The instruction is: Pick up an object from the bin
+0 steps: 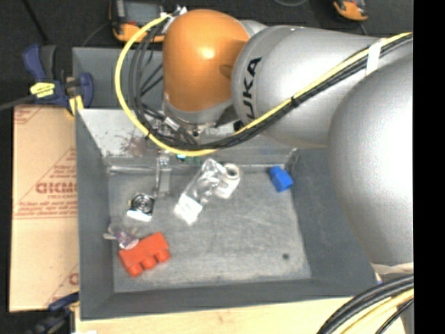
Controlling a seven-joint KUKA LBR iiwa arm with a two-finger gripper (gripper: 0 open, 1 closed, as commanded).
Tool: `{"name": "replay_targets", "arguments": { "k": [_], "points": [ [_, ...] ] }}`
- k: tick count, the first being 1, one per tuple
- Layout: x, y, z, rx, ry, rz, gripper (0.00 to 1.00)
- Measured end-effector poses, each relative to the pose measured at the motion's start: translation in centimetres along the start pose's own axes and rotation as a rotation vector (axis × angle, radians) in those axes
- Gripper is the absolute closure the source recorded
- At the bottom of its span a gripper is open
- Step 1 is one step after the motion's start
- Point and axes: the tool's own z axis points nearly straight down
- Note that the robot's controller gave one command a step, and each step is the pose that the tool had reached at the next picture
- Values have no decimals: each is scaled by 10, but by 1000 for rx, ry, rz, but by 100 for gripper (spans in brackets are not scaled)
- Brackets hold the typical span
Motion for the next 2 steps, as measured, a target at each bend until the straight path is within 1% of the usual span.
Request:
{"name": "replay_targets", "arguments": {
  "k": [1, 2],
  "points": [
    [45, 40, 128, 2, -1, -216, 0],
    [127, 29, 149, 1, -10, -682, 0]
  ]
}}
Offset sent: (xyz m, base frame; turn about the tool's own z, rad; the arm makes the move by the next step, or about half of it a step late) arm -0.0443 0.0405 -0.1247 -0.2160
